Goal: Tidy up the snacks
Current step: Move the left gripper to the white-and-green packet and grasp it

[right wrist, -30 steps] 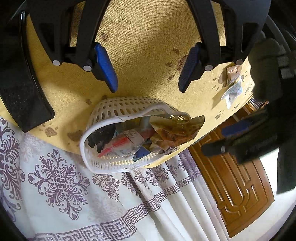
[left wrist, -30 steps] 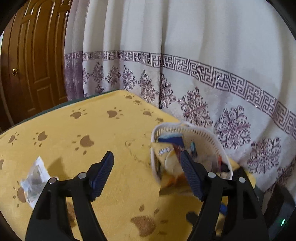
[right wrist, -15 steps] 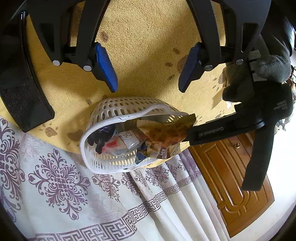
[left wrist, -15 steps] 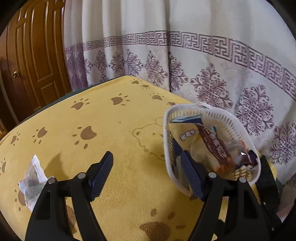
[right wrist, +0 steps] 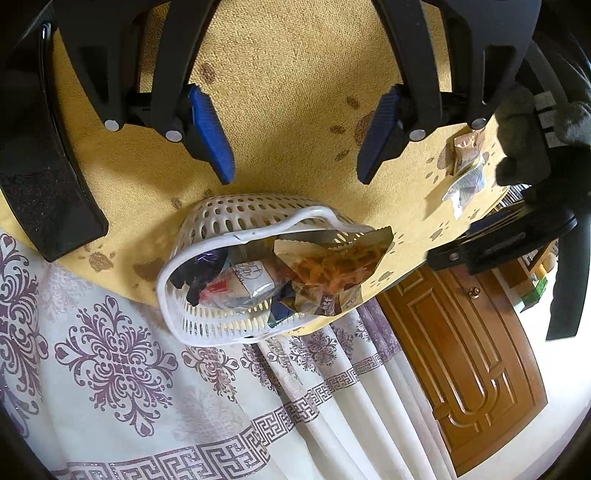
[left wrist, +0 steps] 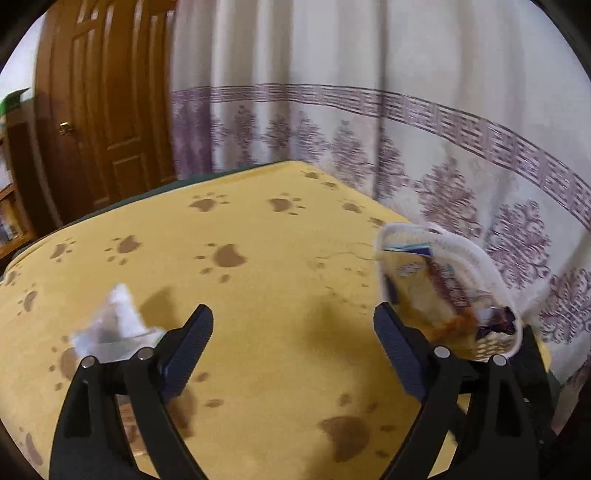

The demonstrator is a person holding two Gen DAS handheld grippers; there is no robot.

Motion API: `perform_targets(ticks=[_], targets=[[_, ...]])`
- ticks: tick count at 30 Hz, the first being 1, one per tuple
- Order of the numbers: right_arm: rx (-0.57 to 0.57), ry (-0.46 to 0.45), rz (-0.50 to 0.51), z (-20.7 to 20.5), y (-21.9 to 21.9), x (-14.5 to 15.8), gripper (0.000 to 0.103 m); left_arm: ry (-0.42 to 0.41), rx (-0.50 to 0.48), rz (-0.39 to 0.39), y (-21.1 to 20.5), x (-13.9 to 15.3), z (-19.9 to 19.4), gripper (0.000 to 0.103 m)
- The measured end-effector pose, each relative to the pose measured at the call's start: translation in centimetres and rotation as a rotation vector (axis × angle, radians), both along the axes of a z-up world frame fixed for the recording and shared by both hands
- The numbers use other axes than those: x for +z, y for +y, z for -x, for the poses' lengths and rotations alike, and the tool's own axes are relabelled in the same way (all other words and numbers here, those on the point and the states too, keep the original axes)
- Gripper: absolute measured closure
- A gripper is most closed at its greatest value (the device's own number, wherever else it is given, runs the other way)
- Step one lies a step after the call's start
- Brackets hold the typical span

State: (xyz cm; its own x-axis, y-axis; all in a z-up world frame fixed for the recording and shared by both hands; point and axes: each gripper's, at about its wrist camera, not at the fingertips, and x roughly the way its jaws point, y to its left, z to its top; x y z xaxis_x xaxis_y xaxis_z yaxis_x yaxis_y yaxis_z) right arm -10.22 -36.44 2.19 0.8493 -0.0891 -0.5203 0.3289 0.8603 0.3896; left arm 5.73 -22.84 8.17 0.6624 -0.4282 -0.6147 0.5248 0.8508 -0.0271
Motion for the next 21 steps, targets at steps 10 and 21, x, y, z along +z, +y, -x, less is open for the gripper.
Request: perform_targets(ticks=[10,21], targets=[[0.020,-0.001,0.015,-0.3,0.3,0.2,0.024,-0.019,0.157,-0.043,7.6,-0.6,-2.7,0.011],[0.023,0.018,0.022,-0.6,0.3,0.1,0.024,0.021,0.206,-0.161,12.8,-4.0,-6.2,0.011]])
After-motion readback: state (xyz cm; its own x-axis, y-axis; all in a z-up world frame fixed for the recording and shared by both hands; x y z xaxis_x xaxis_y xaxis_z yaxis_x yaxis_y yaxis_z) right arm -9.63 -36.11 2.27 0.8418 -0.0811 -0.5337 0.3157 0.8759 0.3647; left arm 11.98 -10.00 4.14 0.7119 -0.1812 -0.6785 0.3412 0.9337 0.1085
